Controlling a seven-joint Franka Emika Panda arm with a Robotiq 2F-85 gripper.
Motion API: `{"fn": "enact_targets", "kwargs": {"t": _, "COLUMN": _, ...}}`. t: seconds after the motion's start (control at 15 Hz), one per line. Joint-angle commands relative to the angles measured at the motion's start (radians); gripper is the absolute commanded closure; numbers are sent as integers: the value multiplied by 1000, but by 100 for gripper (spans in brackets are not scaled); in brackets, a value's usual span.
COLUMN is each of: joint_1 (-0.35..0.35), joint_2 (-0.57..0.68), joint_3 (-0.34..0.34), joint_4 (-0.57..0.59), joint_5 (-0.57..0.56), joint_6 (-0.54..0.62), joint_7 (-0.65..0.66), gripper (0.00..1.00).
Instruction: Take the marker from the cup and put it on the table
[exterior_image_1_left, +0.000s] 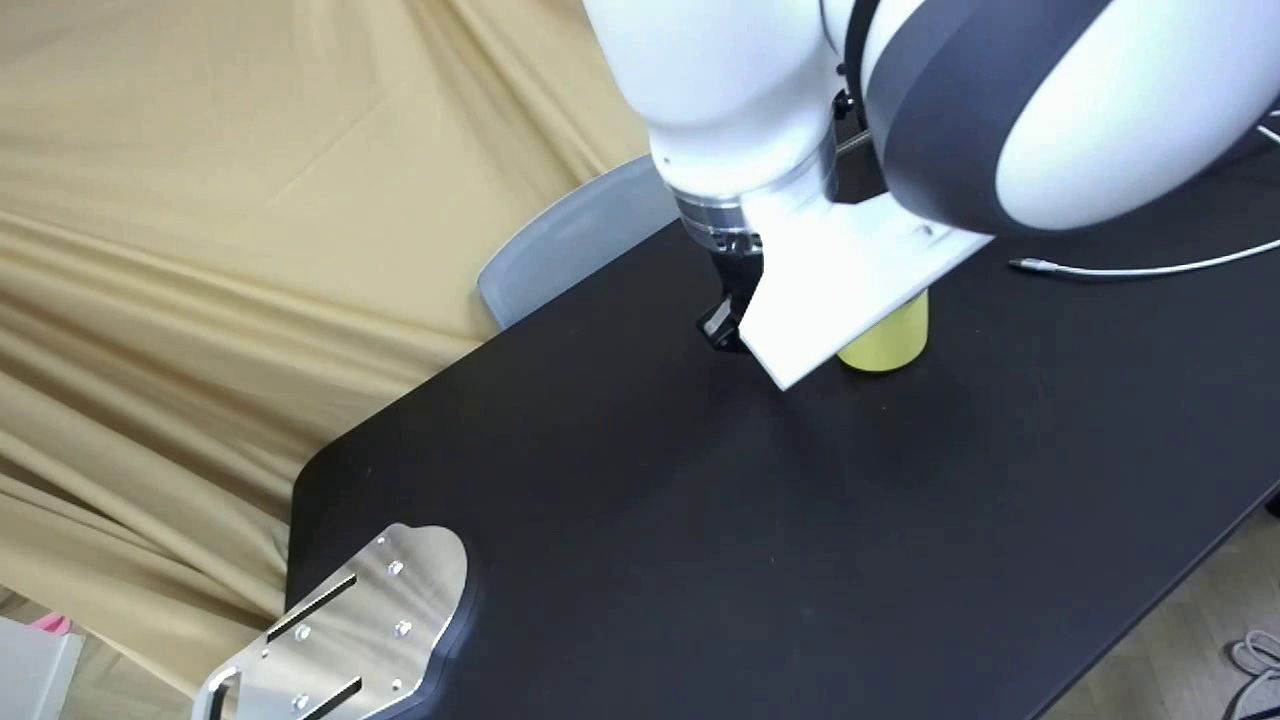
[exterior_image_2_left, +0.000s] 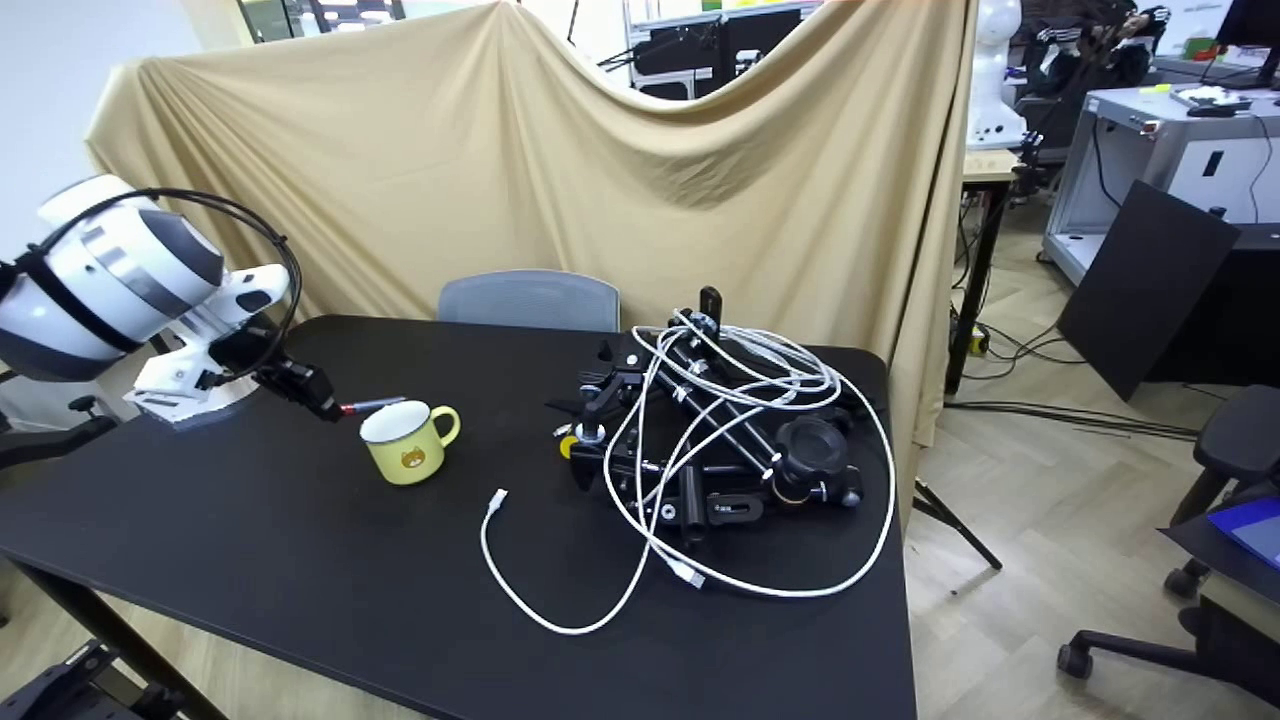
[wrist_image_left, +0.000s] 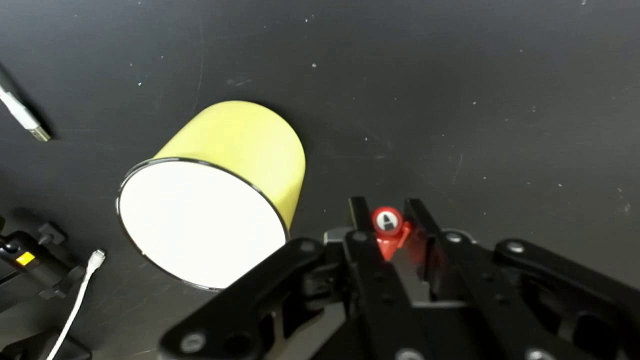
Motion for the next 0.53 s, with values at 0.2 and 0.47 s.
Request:
{"fn": "enact_targets", "kwargs": {"t": 0.2, "joint_1": 65, "joint_2": 129, "joint_3": -40, "joint_4": 86, "joint_5": -88, "joint_6": -15, "joint_7": 97, "gripper": 94}}
{"fn": "enact_targets", "kwargs": {"t": 0.47, "joint_1": 68, "joint_2": 171, "joint_3": -31, "joint_4": 110, "joint_5": -53, "joint_6": -25, "joint_7": 60, "gripper": 46}}
